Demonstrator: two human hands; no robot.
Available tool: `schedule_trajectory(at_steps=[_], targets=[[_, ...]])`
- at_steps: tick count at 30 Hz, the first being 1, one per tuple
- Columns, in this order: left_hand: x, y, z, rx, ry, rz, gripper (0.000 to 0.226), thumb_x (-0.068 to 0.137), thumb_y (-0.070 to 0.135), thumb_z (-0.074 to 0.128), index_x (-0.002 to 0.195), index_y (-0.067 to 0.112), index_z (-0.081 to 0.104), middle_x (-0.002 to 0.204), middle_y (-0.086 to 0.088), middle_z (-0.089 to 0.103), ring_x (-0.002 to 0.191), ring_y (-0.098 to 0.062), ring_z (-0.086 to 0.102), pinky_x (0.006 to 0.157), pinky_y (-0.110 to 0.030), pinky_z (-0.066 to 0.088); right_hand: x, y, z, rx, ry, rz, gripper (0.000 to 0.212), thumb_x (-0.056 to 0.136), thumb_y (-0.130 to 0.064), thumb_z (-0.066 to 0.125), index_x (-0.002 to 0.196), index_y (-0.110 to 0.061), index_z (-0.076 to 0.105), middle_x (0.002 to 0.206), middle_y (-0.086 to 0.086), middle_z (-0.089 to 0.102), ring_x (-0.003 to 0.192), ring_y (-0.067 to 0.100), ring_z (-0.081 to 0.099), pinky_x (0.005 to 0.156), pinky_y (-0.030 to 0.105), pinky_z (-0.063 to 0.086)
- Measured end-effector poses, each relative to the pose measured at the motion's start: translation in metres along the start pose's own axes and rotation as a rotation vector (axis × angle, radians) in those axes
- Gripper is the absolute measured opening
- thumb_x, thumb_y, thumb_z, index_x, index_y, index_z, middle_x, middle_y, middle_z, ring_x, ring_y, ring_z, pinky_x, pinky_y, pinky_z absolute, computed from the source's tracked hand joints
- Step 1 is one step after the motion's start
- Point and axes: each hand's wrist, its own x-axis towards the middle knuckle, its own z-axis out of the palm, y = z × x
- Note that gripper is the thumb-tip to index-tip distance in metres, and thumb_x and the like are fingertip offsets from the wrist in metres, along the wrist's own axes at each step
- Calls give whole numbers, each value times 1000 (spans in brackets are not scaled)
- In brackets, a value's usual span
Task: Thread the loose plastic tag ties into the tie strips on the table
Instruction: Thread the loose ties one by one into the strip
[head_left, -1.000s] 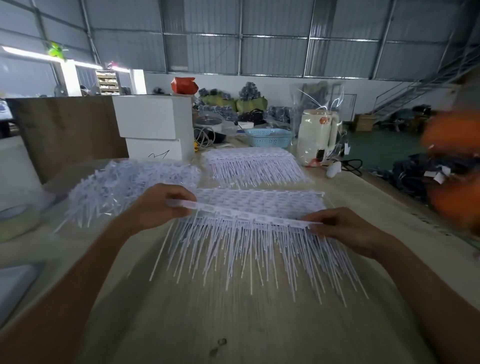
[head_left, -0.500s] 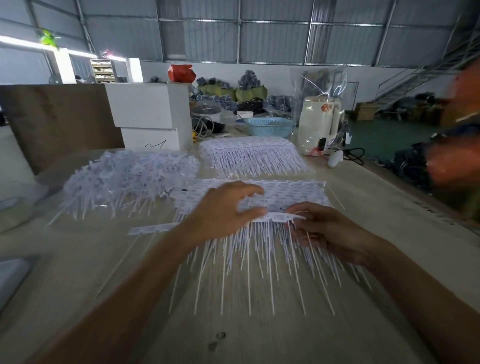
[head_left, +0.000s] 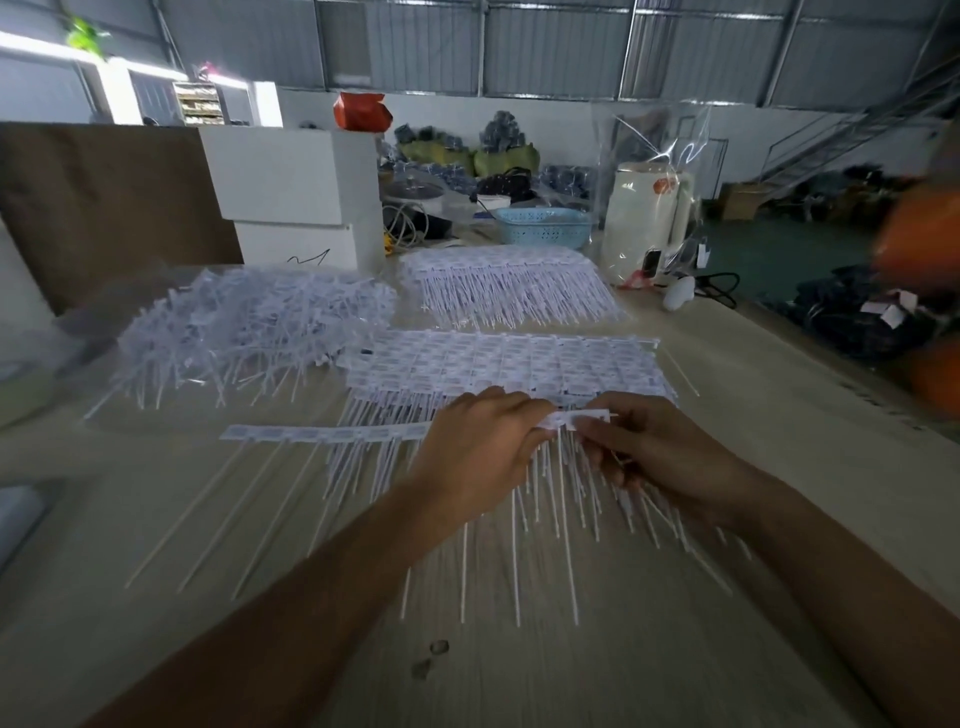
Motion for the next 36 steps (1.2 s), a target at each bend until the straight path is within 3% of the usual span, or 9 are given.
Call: schedule_trajectory(at_steps=[3,13,15,18,23,26,28,31,36], targets=[[-2,1,2,-59,2,-19,26,101,27,55,124,22,66,105,3,73,94,-22,64,73,-30,43,-1,-4,-1,-333,42,-220,14,99,-23,60,89,-17,68,62,2,61,49,15,53,51,24,42],[-3,-7,9,-395,-33,-205,29,101,36,53,97,18,75,81,1,73,73,-15,66,69,-35,53,1,0,3,-748,162,-494,14,103,-19,54,94,-20,65,59,-9,61,51,8,58,54,25,44],[-2,-6,7,-430,28,-187,20,95,33,63,103,20,76,88,4,74,78,-12,66,71,-33,52,2,1,1,-713,181,-487,9,102,-19,55,107,-21,62,58,-8,63,49,9,59,52,19,43],[-3,-2,6,-393,68,-166,20,88,28,72,107,21,75,93,5,73,84,-12,63,74,-38,52,0,1,-1,-725,191,-485,23,101,-17,57,122,-25,55,56,-7,63,46,9,57,50,15,41],[-1,1,6,-435,95,-180,17,87,24,76,104,20,76,91,5,73,83,-12,64,74,-39,51,2,0,2,-772,241,-529,17,100,-15,57,112,-23,67,52,-10,61,46,0,58,52,7,37],[-2,3,6,-483,91,-177,18,87,24,76,105,20,76,93,6,74,84,-10,65,76,-37,52,4,1,-1,-852,384,-467,23,96,-5,57,103,-21,72,51,-12,56,43,7,55,52,24,45],[-4,5,6,-503,64,-147,20,88,26,74,106,19,76,94,5,74,85,-12,66,76,-37,53,3,-3,-12,-818,503,-334,27,96,-2,55,100,-23,72,50,-3,59,39,8,52,49,23,44],[-4,5,7,-512,65,-135,25,89,27,73,113,20,71,93,2,72,84,-15,66,75,-41,53,-3,-13,-20,-467,347,-174,24,103,-9,50,102,-21,71,53,2,62,38,6,46,44,15,37],[-2,6,2,-536,58,-151,37,88,27,74,112,35,45,82,9,67,68,-6,63,62,-40,53,-11,-26,16,-264,-5,-96,28,104,-31,44,110,-16,67,62,1,53,51,11,42,48,18,33]])
